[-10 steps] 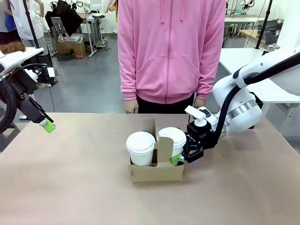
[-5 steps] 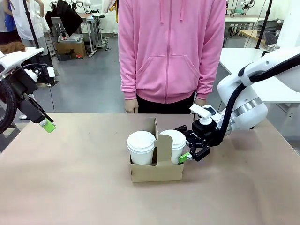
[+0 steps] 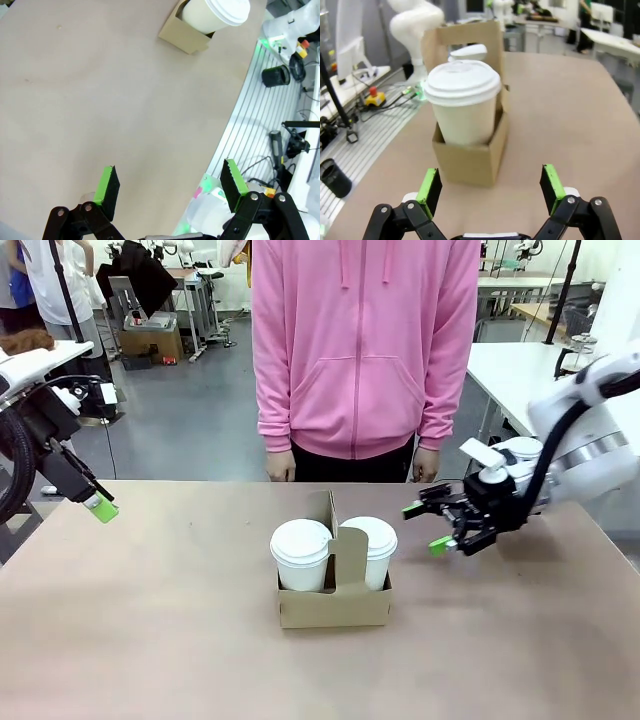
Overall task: Pour a drink into a cup and package it in a carrier.
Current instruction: Insert the held 600 ml Paper Cup into the Cup Carrier.
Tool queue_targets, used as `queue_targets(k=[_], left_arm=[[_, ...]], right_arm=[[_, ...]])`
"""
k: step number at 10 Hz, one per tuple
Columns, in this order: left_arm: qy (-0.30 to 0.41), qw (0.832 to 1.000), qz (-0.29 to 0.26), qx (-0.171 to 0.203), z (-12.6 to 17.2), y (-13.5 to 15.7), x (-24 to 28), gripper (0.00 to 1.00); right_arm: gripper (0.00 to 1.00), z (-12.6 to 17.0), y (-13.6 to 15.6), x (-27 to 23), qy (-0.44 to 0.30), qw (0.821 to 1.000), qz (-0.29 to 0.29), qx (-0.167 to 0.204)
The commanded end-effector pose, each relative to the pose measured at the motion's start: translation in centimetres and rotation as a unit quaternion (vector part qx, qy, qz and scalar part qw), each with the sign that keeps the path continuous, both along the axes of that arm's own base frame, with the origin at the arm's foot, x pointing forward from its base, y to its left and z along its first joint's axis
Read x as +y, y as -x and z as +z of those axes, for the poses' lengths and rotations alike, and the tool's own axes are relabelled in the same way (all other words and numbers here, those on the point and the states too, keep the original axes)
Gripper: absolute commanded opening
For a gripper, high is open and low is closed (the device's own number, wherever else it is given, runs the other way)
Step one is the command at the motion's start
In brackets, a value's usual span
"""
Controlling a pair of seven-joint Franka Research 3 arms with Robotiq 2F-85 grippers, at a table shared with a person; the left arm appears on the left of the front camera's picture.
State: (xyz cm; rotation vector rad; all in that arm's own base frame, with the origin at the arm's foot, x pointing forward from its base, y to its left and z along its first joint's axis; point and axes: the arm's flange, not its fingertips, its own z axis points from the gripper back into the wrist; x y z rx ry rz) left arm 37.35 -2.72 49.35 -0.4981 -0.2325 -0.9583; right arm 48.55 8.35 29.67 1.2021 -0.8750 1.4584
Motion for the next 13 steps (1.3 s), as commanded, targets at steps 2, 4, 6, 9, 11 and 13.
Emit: queue_targets(k=[2, 4, 6, 9, 11, 13], left_arm=[[-0.001, 1.0, -0.007, -0.005, 0.0, 0.0, 0.1, 1.0], [-0.001, 1.0, -0.007, -0.005, 0.0, 0.0, 0.1, 1.0], [-0.001, 1.0, -0.007, -0.005, 0.0, 0.0, 0.1, 1.0], [-0.001, 1.0, -0.007, -0.005, 0.0, 0.0, 0.1, 1.0], [-0.001, 1.0, -0.007, -0.005, 0.0, 0.0, 0.1, 1.0], [-0.001, 1.0, -0.007, -0.005, 0.0, 0.0, 0.1, 1.0]], right_arm=[[1.0, 2.5, 2.5, -7.0, 0.047, 0.991, -0.097, 0.077], [1.0, 2.5, 4.7, -12.0, 0.076, 0.968, -0.194, 0.14], [1.0, 2.3, 6.3, -14.7, 0.108, 0.946, -0.259, 0.161], [1.0, 1.4, 6.1, -14.5, 0.113, 0.931, -0.304, 0.167], [1.0, 1.2, 6.4, -16.3, 0.108, 0.943, -0.276, 0.153], [1.0, 1.2, 6.4, -16.3, 0.108, 0.943, -0.276, 0.153]])
